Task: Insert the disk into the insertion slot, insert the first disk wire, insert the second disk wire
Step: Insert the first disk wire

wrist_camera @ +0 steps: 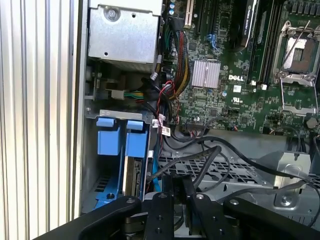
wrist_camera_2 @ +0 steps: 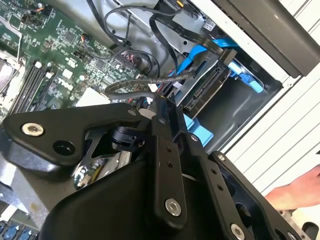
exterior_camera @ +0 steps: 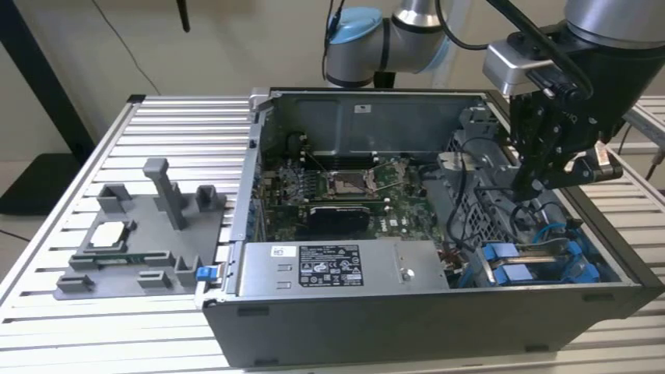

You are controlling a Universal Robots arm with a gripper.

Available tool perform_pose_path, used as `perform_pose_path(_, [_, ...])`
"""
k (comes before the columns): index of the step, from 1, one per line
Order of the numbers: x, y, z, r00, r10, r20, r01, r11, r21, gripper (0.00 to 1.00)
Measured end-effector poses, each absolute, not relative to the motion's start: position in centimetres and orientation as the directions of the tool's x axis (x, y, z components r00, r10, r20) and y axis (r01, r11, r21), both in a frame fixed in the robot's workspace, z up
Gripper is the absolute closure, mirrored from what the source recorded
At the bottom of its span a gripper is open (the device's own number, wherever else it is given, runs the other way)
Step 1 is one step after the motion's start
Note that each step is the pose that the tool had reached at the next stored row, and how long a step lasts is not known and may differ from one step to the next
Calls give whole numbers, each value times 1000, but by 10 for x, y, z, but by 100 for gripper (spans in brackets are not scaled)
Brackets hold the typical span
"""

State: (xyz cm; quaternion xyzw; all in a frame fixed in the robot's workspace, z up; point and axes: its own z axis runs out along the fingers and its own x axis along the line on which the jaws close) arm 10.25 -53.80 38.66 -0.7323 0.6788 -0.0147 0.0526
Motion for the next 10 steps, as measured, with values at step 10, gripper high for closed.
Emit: perform_pose_path(10, [109, -545, 386, 78, -996, -50, -993, -73, -94, 100])
